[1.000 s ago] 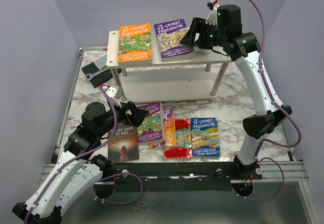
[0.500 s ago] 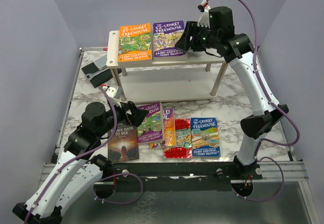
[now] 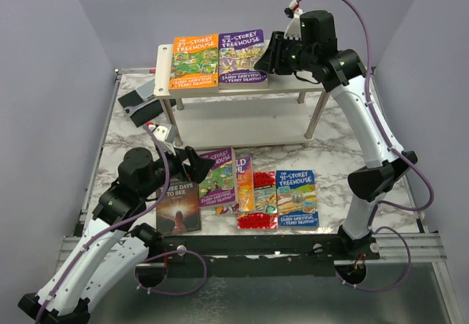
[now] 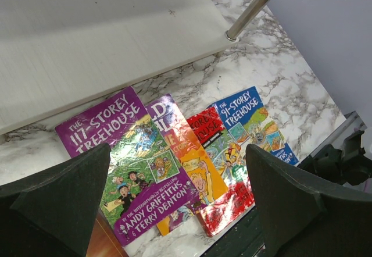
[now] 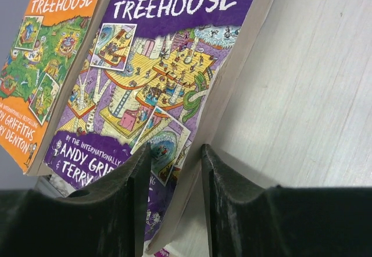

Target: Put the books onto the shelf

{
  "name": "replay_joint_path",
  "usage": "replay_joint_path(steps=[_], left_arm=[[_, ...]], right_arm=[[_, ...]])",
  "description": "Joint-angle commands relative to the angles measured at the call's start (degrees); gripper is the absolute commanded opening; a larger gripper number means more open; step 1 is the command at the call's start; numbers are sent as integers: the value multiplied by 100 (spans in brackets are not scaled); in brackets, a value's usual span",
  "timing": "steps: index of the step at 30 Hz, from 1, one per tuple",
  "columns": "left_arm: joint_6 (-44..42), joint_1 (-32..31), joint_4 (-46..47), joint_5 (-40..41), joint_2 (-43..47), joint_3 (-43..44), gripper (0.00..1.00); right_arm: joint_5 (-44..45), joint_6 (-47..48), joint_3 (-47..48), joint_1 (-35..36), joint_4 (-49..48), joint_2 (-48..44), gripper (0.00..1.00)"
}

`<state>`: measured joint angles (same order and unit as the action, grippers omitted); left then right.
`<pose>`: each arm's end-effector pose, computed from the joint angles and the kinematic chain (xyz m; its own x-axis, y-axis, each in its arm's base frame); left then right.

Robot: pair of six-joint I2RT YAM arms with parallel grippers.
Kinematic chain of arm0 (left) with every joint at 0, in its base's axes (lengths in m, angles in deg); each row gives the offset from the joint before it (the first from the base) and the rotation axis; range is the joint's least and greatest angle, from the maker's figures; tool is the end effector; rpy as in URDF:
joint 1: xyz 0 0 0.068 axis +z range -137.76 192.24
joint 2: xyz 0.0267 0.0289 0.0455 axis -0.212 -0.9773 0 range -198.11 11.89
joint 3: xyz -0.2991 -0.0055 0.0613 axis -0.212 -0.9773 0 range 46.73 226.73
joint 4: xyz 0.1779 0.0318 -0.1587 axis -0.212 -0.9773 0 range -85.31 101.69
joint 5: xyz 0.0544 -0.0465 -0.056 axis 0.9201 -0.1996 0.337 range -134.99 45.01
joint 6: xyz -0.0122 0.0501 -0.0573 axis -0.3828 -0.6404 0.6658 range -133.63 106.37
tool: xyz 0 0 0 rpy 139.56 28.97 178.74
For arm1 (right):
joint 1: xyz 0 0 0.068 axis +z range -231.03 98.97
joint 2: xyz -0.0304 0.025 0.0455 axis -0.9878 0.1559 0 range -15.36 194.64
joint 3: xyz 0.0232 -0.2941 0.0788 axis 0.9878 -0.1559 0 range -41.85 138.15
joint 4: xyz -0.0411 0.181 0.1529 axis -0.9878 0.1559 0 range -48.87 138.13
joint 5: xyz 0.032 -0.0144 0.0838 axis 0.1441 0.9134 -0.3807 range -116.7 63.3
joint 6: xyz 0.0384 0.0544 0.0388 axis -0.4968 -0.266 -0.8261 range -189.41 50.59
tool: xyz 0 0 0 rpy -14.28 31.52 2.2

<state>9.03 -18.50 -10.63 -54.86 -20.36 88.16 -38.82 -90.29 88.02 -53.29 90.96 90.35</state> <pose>0.0917 -0.0676 0.3355 -0.4295 -0.1861 -0.8837 0.5219 0.7474 -0.4111 0.3506 0.2001 0.4858 -0.5801 0.0886 -0.8097 -0.4450 0.7981 0.4062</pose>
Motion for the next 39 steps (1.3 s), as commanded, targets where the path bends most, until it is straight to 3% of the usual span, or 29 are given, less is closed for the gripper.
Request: replay_joint_path(steps=[1,6,12,18,28,39], left_arm=[[-76,33,138,-147,8,-72,99],[-73,33,137,-147,8,-70,99],[-61,33,135,-111,-7,-74,99],[-7,33,123,-2,-88,-73,99],[527,33,-165,315,-514,16,99],[1558,33,-335,933,-1160,-453,99]], right_arm=[[126,154,-172,90,358,-14,37],[218,209,-193,90,397,-79,37],[373,148,-343,90,305,-370,60],[517,68,-691,90,171,-967,68],[561,-59,-2878,90,-253,-2820,73],[-229,-486,-5630,97,-864,-4405,73]])
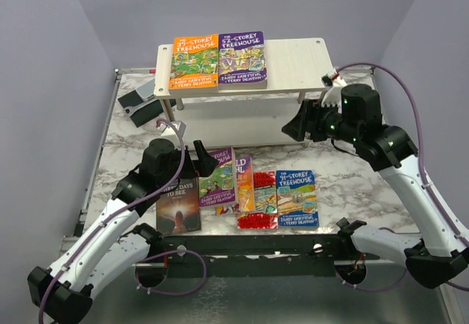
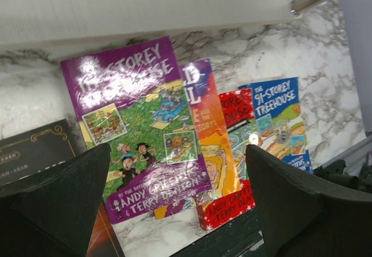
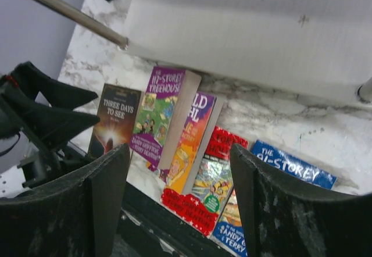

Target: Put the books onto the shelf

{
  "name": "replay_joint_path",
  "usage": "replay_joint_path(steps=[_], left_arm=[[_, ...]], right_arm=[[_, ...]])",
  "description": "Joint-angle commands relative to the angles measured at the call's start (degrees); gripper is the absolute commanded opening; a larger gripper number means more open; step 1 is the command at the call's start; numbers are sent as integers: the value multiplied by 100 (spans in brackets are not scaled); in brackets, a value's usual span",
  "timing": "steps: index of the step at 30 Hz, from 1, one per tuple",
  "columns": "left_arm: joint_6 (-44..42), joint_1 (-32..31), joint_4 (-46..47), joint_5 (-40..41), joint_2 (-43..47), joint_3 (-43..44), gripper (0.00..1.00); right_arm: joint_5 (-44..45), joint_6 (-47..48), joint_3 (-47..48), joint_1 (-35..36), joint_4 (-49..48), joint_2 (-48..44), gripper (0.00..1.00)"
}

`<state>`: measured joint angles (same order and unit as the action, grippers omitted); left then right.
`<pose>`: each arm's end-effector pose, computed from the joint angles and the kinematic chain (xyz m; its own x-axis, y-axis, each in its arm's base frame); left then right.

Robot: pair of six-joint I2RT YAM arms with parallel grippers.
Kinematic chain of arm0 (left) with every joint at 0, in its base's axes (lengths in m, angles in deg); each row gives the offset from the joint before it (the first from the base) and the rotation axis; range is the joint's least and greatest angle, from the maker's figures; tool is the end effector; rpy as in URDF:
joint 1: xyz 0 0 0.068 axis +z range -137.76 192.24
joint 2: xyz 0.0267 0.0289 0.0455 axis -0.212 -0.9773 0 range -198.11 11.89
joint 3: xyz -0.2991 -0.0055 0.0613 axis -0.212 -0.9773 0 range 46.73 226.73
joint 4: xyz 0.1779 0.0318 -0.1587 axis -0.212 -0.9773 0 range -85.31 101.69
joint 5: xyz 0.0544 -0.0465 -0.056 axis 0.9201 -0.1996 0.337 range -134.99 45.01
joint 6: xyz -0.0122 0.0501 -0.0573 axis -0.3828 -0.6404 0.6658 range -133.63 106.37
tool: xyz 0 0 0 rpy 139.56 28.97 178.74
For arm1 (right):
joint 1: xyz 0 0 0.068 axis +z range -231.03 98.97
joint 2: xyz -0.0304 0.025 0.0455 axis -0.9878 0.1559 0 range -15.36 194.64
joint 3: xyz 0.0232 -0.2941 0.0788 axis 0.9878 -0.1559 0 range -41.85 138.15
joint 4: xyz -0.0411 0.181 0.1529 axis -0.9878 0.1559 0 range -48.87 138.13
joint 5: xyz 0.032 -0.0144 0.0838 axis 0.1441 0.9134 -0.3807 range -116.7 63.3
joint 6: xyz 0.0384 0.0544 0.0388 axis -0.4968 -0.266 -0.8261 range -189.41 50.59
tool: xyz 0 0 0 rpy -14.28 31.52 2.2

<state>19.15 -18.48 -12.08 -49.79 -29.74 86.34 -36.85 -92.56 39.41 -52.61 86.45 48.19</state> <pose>0.1240 -0.0800 0.3026 -0.6251 -0.2561 -0.7374 0.2800 0.8082 -0.5181 0.1737 0.1073 0.4405 -0.6130 0.1083 -0.7826 -0.3968 0.8144 0.4235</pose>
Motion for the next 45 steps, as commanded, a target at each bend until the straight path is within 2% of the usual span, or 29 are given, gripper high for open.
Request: replay_joint_path(steps=[1,5,9,19,31,45], left_arm=[[627,31,-190,436,-283,-332,99],[959,27,-153,849,-363,-598,99],[1354,31,43,1040,-345,-991,99],[1631,31,900,819,-485,-1713,99],[1588,31,1831,214,-985,-2211,99],[1394,11,2509,-310,-1374,-2511,85]], right_arm=[[-507,-313,-999,43,-518,-232,73],[-506,-639,-1838,292,-1080,-325,72],[-100,-965,-2374,985,-1683,-132,72],[445,-1516,-2570,1949,-2939,1090,72],[628,-1952,-2577,2201,-3692,2255,66],[765,-2276,-2664,2234,-3870,3036,62]])
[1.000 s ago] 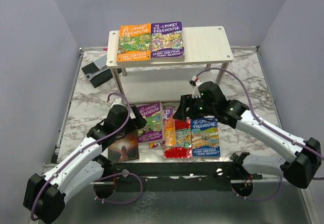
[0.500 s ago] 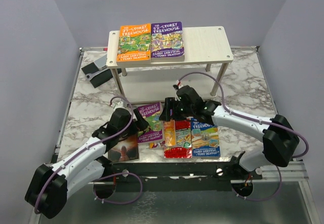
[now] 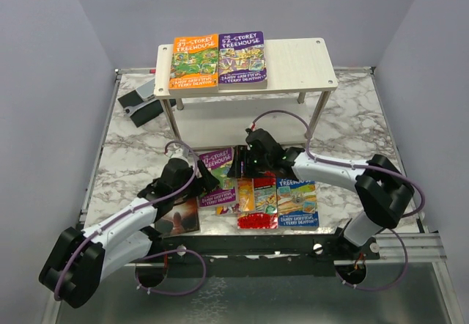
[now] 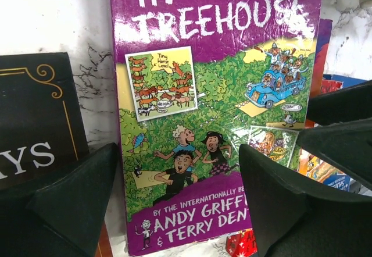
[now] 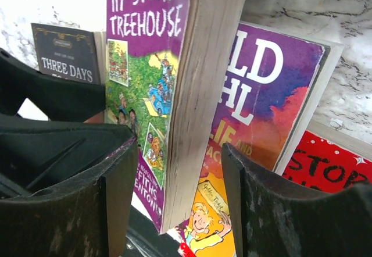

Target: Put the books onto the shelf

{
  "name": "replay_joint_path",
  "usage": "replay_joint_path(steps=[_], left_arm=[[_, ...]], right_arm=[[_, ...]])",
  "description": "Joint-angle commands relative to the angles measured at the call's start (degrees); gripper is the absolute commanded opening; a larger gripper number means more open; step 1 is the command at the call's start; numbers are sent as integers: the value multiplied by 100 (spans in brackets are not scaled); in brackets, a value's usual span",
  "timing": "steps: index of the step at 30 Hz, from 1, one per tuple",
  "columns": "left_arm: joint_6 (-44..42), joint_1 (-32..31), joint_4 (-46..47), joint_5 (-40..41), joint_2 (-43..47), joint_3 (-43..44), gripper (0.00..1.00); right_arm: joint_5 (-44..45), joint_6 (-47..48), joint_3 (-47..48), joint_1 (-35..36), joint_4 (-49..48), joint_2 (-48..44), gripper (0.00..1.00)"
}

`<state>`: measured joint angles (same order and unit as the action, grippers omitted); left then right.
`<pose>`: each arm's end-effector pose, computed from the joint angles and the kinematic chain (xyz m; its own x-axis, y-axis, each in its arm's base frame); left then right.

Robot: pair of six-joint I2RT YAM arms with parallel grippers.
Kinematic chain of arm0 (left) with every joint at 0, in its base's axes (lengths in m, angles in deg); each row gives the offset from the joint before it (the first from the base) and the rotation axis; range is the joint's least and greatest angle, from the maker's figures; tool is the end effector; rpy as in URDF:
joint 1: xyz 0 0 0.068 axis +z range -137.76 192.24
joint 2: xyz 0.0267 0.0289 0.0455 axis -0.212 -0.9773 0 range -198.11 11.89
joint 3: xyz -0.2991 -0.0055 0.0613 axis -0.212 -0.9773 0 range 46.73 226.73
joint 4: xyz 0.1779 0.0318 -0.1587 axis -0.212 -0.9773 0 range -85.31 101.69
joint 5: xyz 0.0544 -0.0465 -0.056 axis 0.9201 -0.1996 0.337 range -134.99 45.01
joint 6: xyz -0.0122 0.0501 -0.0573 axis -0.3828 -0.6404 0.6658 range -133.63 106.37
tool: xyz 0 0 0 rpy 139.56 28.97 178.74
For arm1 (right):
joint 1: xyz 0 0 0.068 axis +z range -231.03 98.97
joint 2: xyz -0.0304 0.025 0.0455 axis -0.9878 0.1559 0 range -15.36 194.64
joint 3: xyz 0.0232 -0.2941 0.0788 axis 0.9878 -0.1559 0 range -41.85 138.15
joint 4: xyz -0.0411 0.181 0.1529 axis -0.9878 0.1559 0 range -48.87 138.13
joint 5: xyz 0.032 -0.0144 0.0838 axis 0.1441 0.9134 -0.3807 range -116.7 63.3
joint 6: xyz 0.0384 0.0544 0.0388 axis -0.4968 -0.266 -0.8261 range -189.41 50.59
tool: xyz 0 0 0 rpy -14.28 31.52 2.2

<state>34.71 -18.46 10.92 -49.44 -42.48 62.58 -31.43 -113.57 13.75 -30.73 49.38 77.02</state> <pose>0.1401 -0.0891 0.1754 -0.7807 -0.4027 -0.4778 -0.0341 0.7910 -0.6109 0.2160 0.2689 0.2270 -0.8843 0.0217 -0.4663 -0.2619 0.8037 0.5342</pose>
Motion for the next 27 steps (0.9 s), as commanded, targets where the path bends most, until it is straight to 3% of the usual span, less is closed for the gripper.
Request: replay_joint_path(steps=[1,10,15,21,27], left_arm=[[-200,15,243,-388,-134,-129,84],[-395,-101,608,-653,-512,-59,67],[-477,-361,761,-644,-646,44,52],[-501,-725,843,-534,-663,166,43],[-501,-1011,906,-429,-629,229,35]], right_arm=[[238,-202,-120,47,-164,169,62],[518,-362,-412,49,-149,193,62],[684,-407,-632,48,-157,79,62],[701,-495,-964,53,-170,-201,61],[680,-580,-1391,45,-205,-636,51]])
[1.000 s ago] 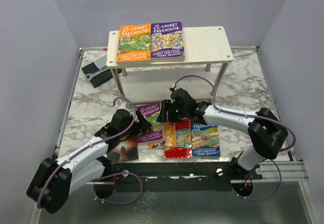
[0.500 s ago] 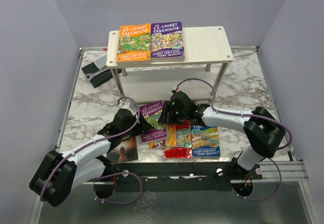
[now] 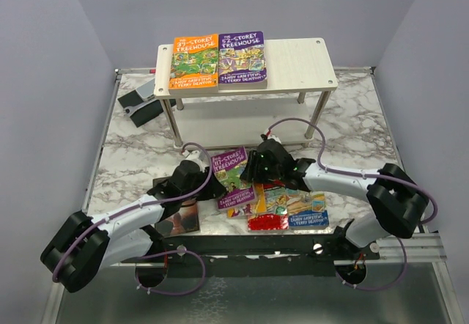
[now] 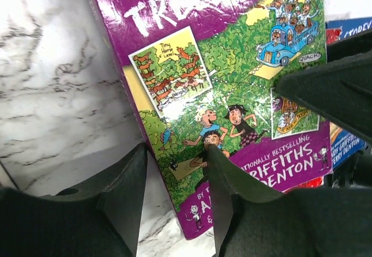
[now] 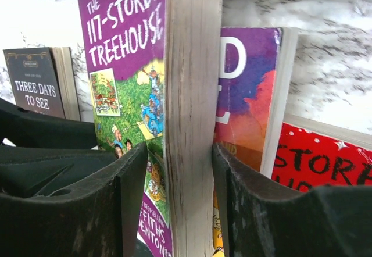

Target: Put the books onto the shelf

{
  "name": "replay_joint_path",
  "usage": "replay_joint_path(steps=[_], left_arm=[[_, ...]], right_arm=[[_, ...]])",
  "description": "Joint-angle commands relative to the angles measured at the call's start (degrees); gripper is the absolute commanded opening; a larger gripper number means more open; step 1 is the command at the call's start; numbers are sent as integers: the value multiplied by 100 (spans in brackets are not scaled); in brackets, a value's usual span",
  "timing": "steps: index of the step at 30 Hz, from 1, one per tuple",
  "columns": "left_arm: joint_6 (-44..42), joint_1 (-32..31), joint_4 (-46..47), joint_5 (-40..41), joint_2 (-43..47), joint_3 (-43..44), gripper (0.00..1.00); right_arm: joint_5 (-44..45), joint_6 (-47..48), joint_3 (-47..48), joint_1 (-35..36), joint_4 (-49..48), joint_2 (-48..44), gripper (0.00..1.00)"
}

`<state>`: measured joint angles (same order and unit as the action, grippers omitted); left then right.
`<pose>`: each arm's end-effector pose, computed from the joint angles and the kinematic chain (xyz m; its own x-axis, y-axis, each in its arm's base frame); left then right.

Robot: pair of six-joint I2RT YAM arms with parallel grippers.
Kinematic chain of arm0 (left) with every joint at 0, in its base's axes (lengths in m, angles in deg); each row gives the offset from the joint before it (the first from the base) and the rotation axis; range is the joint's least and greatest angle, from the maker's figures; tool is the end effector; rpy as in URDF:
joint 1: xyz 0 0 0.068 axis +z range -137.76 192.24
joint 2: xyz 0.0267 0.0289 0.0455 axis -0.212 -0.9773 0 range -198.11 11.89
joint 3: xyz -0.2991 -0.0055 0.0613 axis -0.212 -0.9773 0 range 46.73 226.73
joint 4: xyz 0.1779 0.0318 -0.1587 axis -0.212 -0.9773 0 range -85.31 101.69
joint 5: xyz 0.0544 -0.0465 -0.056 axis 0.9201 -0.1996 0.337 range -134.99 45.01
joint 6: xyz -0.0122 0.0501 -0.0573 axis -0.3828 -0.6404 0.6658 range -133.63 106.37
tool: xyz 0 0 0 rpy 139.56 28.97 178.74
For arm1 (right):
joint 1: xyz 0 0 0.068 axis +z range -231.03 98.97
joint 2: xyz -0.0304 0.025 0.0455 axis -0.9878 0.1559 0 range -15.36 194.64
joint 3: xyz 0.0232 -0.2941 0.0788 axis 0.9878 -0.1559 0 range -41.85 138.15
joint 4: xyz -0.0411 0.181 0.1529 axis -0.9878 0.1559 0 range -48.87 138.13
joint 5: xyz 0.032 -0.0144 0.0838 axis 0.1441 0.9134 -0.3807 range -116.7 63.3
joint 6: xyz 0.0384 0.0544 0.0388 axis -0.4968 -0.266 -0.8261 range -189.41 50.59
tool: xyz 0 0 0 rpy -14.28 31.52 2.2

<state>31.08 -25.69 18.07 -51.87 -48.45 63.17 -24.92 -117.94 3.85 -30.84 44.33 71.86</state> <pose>0.1411 -0.1199 0.1763 -0.8234 -0.2438 -0.5124 0.1491 0.7784 -0.6099 0.2006 0.2377 0.2099 -0.8631 0.1343 -0.4869 -0.1615 0.8400 0.5179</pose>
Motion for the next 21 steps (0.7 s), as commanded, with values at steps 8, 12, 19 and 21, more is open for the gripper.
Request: replay_joint_path(steps=[8,12,19,21], left_arm=[[-86,-415,266,-126,26,218,34],[-59,-424,141,-28,125,248,43],[-72,-419,-518,270,696,488,75],[-52,-412,-682,214,881,572,79]], right_arm=[[-9,-156,-686,59,364,-615,1],[-79,-111,-812,59,392,-886,1],[-28,-174,-959,52,655,-1645,1],[-35,-228,-982,54,745,-1924,1]])
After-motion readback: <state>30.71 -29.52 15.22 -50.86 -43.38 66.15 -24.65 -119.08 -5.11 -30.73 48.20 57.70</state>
